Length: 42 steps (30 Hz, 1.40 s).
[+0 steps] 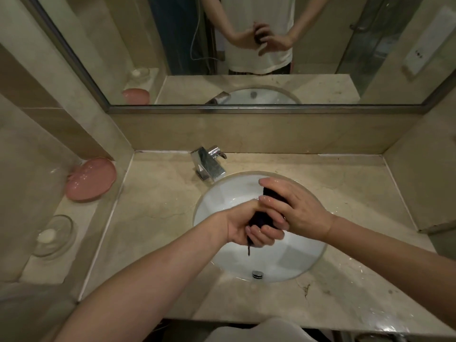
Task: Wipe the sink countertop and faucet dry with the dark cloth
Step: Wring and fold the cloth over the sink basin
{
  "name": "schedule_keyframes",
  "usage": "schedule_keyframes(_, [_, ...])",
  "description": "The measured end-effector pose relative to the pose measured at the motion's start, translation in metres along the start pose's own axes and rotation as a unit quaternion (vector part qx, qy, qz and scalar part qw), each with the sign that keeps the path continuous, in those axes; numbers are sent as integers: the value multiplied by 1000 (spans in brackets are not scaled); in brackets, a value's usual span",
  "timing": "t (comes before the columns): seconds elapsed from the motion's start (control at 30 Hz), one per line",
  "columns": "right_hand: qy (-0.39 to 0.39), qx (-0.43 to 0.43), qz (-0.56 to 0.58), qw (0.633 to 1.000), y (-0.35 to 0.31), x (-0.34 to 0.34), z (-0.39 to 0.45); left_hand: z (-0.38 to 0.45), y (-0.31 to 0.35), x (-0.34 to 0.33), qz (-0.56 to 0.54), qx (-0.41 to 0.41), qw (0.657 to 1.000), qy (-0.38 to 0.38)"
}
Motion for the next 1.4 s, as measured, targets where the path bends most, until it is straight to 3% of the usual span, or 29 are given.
schedule_keyframes(0.1, [-18,89,-33,995,-10,17,24,-2,-6,-27,6,29,992,-123])
schedule_keyframes(0.17, [-39,119,-59,990,-13,24,36,-6,-8,-28,31,33,993,-110])
schedule_keyframes(0.27, [-115,131,-89,981,-16,19,45,-13,-5,-18,96,-7,995,2])
schedule_keyframes(0.37, [-209,88,-117,967,-12,5,40,-18,-3,0,155,-20,979,132])
schedule_keyframes(0.5, [-358,27,-134,924,-8,-25,31,-23,-5,26,238,-7,931,277])
schedule_keyframes(0.7, [-528,-13,-144,837,-5,-68,24,-21,-15,61,299,-28,830,470])
schedule_keyframes(0.8, [-548,-28,-151,822,-7,-84,21,-15,-25,75,302,-37,811,500])
schedule_keyframes(1.13, [-618,-97,-194,756,4,-120,4,-11,-20,99,427,-32,697,575])
schedule_keyframes(1.4, [-628,-160,-160,744,21,-107,3,-2,-2,89,482,-14,646,591])
Point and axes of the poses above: each hand's wrist, its own z-axis towards the middle knuckle, its own x-axis out of the back of the hand, y = z × x, the point moved 6 cm from there along z, towards the middle knuckle, and after that the axes turned 4 degrees about y, right-handed, at the moved point
